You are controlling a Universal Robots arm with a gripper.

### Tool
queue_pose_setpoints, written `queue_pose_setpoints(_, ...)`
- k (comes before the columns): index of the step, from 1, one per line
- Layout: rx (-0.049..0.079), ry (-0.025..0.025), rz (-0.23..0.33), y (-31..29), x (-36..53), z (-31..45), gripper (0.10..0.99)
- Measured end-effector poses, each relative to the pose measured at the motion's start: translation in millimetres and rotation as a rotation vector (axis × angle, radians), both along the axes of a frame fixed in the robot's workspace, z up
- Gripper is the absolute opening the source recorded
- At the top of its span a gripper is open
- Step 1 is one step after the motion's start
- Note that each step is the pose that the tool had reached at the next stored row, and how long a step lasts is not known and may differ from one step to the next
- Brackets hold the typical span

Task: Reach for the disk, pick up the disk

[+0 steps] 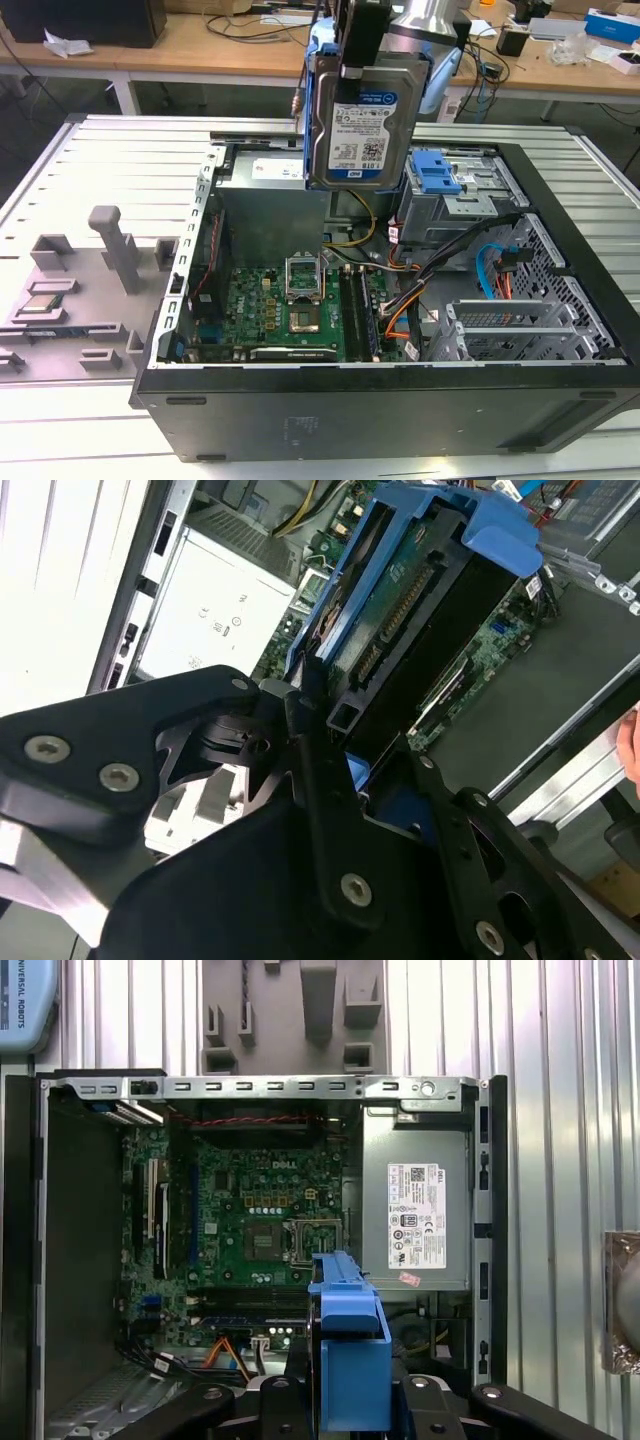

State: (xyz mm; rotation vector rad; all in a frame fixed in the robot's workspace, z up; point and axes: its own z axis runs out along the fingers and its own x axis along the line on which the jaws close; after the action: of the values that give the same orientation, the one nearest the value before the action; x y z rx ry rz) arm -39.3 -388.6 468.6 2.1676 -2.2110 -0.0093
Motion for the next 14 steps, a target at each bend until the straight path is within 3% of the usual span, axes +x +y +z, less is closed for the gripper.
queue_pose_setpoints(14,0.000,0.0000,0.000,-15.6,0.0,-0.5,0.361)
